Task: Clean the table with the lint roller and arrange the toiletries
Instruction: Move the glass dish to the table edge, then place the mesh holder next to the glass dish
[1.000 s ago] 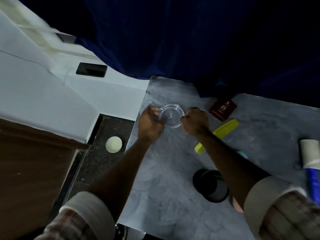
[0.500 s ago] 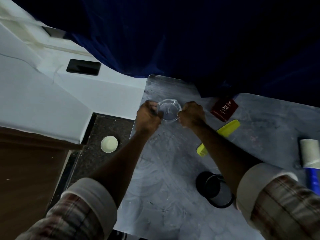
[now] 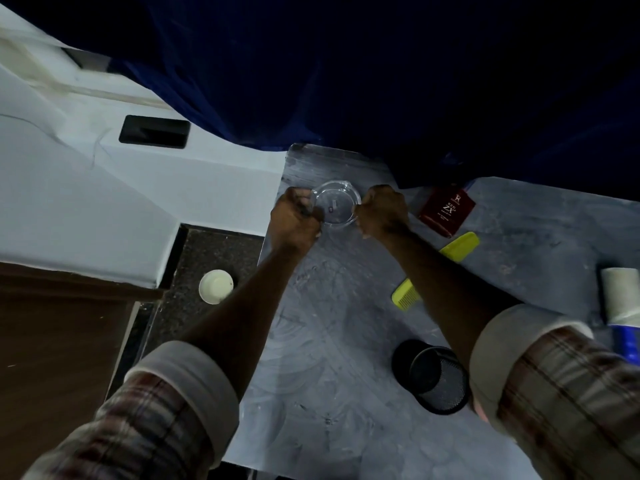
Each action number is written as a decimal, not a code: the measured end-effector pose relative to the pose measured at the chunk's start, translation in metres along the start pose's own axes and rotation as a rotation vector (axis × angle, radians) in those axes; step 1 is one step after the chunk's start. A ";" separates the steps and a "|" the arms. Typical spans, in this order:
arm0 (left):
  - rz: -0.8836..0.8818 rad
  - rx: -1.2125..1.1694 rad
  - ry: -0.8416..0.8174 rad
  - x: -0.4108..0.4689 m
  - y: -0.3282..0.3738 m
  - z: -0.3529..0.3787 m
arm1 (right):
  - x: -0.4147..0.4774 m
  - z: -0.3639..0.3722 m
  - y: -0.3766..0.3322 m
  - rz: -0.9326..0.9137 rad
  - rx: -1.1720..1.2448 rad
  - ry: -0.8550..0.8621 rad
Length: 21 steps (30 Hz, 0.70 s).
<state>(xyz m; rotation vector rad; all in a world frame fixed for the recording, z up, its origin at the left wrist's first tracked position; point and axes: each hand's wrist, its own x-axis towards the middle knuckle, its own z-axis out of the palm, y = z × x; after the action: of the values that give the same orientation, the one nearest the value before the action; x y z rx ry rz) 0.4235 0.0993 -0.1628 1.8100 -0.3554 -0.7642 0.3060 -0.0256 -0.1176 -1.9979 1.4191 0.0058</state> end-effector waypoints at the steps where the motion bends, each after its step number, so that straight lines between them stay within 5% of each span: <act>1: -0.013 -0.017 0.000 0.000 0.000 0.001 | 0.000 0.000 0.000 -0.001 -0.004 0.000; 16: 0.030 -0.104 -0.021 -0.097 -0.006 -0.019 | -0.066 -0.071 0.052 -0.131 0.049 0.063; 21: 0.156 0.259 -0.238 -0.193 -0.026 -0.009 | -0.124 -0.097 0.116 -0.075 0.203 0.035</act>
<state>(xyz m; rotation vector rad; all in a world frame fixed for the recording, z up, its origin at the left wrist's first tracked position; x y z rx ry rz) 0.2819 0.2264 -0.1212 1.9069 -0.7730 -0.8558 0.1231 0.0063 -0.0569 -1.8896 1.3101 -0.2002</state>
